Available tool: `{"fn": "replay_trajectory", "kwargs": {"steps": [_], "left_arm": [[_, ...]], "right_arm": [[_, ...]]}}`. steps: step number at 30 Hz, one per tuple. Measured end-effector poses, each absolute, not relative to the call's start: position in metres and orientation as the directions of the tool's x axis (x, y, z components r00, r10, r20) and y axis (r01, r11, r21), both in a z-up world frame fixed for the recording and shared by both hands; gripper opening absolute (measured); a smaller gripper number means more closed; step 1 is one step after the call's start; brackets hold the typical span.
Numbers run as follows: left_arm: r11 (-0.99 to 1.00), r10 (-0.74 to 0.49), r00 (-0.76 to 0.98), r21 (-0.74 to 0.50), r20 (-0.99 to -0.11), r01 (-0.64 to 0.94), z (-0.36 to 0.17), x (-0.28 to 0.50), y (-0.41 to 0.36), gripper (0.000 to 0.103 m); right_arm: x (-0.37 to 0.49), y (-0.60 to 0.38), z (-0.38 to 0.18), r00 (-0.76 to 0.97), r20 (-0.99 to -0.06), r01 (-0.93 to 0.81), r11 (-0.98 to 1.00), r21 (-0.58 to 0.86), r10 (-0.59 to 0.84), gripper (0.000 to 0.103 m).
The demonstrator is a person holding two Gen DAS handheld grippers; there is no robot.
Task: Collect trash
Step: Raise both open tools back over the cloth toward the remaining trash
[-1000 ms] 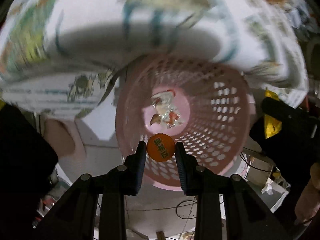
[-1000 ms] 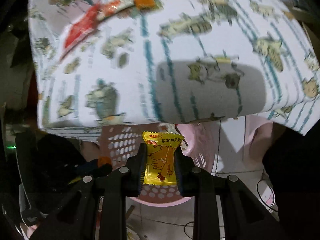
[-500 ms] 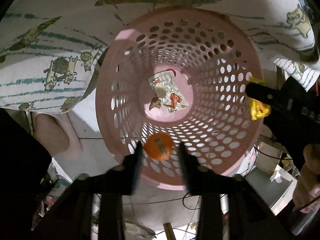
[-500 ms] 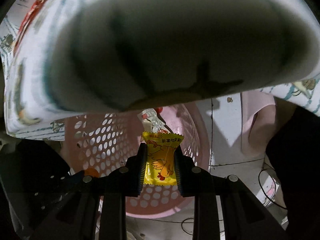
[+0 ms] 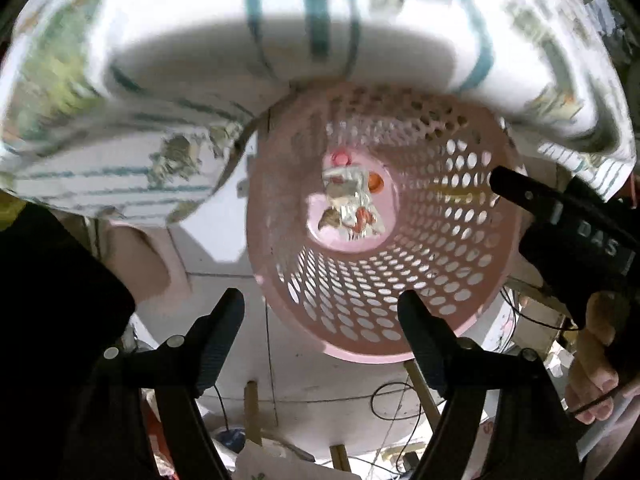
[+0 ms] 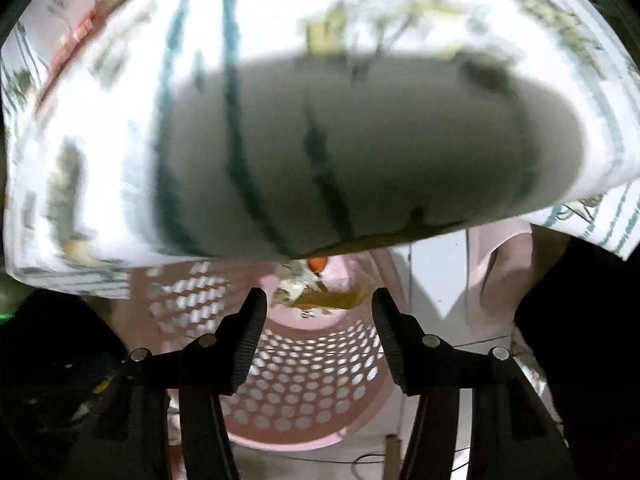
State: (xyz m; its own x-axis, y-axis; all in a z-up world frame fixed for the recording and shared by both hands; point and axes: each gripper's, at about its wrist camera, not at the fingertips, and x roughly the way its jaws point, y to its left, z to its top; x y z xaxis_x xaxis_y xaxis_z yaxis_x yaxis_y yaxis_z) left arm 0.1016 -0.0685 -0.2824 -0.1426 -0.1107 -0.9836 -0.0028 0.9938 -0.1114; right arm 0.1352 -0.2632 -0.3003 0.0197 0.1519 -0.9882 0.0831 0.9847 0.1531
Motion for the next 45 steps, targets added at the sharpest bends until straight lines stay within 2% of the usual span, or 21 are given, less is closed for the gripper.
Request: {"fn": "replay_trajectory", "kwargs": {"steps": [7, 12, 18, 21, 23, 27, 30, 33, 35, 36, 40, 45], "left_arm": [[0.992, -0.129, -0.007, -0.129, -0.992, -0.011, -0.227, 0.113, -0.058, 0.078], [0.993, -0.12, 0.116, -0.12, -0.986, 0.005, -0.182, 0.12, -0.05, 0.078], [0.99, -0.135, 0.253, -0.142, -0.958, -0.007, -0.128, 0.119, -0.037, 0.078], [0.994, -0.106, 0.358, -0.109, -0.928, 0.011, -0.088, 0.115, -0.031, 0.078], [0.995, -0.099, 0.42, -0.103, -0.902, 0.013, -0.062, 0.116, -0.028, 0.085], [0.996, -0.082, 0.514, -0.078, -0.854, 0.029, -0.016, 0.128, -0.021, 0.091], [0.994, -0.111, 0.535, -0.085, -0.838, 0.073, 0.012, 0.144, -0.017, 0.093], [0.997, -0.072, 0.594, -0.034, -0.801, 0.075, 0.037, 0.158, -0.015, 0.095], [0.997, -0.052, 0.624, -0.01, -0.779, 0.07, 0.047, 0.167, -0.013, 0.1], [0.998, -0.049, 0.642, -0.01, -0.765, 0.065, 0.051, 0.172, -0.012, 0.101], [0.999, -0.044, 0.686, -0.017, -0.726, 0.045, 0.051, 0.186, -0.007, 0.102], [1.0, -0.025, 0.667, -0.018, -0.745, 0.017, 0.017, 0.199, -0.001, 0.102]], "right_arm": [[0.134, -0.251, -0.224, 0.184, -0.971, -0.011, 0.989, 0.151, 0.15, 0.057], [0.133, -0.246, -0.169, 0.337, -0.926, -0.051, 0.986, 0.159, 0.167, 0.057], [0.129, -0.24, -0.122, 0.479, -0.868, -0.093, 0.991, 0.1, 0.132, 0.057], [0.13, -0.241, -0.103, 0.511, -0.845, -0.105, 0.987, 0.119, 0.156, 0.057], [0.135, -0.239, -0.082, 0.543, -0.824, -0.128, 0.986, 0.112, 0.164, 0.057], [0.14, -0.235, -0.031, 0.633, -0.755, -0.199, 0.979, 0.052, 0.169, 0.059], [0.143, -0.235, 0.004, 0.693, -0.703, -0.238, 0.971, -0.012, 0.161, 0.066], [0.15, -0.239, 0.033, 0.729, -0.663, -0.26, 0.965, -0.041, 0.169, 0.071], [0.155, -0.243, 0.045, 0.744, -0.644, -0.262, 0.964, -0.04, 0.175, 0.082], [0.158, -0.244, 0.048, 0.753, -0.634, -0.259, 0.965, -0.039, 0.176, 0.084], [0.174, -0.25, 0.047, 0.763, -0.623, -0.233, 0.972, -0.02, 0.17, 0.087], [0.193, -0.258, 0.014, 0.739, -0.661, -0.192, 0.981, -0.02, 0.132, 0.088]]}}
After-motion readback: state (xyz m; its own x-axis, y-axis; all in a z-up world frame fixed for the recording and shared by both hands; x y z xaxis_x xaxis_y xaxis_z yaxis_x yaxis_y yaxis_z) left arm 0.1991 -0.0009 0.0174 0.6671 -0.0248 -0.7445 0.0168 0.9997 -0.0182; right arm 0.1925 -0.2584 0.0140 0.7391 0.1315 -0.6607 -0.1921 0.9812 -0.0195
